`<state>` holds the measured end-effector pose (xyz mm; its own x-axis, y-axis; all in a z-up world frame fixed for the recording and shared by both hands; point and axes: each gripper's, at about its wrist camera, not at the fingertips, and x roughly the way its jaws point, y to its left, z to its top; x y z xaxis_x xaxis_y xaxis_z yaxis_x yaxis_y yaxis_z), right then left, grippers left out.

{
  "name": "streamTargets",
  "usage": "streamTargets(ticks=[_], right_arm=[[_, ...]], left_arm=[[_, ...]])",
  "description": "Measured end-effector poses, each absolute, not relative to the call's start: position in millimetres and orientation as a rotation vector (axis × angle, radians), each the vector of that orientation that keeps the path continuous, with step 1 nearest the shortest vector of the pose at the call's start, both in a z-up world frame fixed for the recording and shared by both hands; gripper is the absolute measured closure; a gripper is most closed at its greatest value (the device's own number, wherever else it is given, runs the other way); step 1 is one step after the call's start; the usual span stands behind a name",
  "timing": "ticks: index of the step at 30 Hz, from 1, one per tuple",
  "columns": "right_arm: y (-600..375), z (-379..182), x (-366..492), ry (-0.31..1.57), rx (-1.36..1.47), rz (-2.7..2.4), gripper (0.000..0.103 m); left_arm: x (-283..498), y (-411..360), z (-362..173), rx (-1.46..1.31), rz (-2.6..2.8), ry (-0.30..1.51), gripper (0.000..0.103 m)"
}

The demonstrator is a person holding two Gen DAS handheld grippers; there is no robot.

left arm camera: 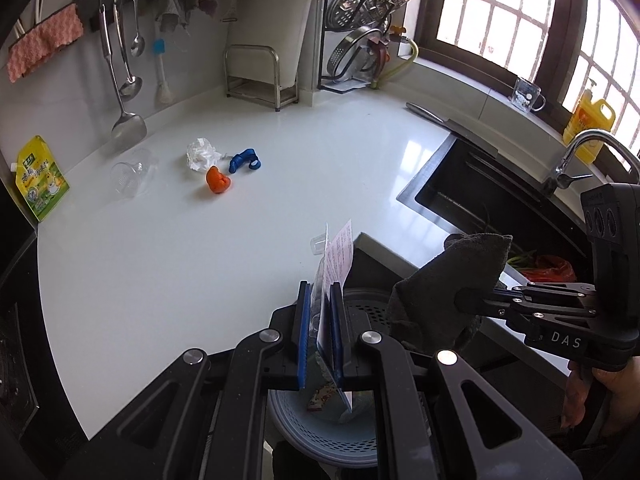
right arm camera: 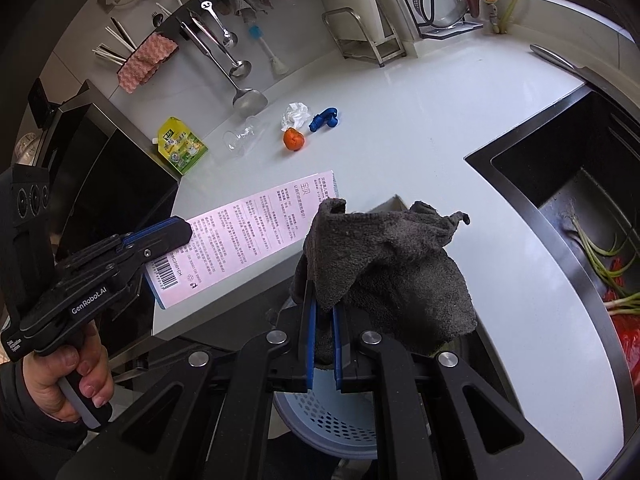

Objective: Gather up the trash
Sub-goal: 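Carry the pink strip with the left gripper while the right carries the cloth over the bin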

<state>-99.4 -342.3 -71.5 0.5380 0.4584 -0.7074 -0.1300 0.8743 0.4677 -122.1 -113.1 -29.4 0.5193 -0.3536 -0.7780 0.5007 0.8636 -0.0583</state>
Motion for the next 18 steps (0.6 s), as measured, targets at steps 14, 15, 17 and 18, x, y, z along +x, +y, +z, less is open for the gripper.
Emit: streamTargets(ticks=[14, 15, 17, 18], right_arm=[[-342.8, -110.5, -117.4, 1.033, 0.371, 0.336, 0.096], [-341.8, -114.8, -117.8, 1.043, 0.369, 0.335, 0.096], [-340.0, -124.3, -118.8, 1.067, 0.367, 0.332, 0.096], [-339.0, -128.6, -119.4, 1.078, 0.365, 0.33, 0.096]], left_arm=[[-139.6, -124.4, -73.9, 0.233, -0.55, 0.983, 0.093], [-139.7, -124.7, -78.1, 0.235, -0.55, 0.991, 0.093], [-139.4, -125.3, -86.6, 0.244, -0.554, 1.007, 0.093], [-139.2, -125.6, -90.8, 0.246, -0.556, 1.017, 0.093]])
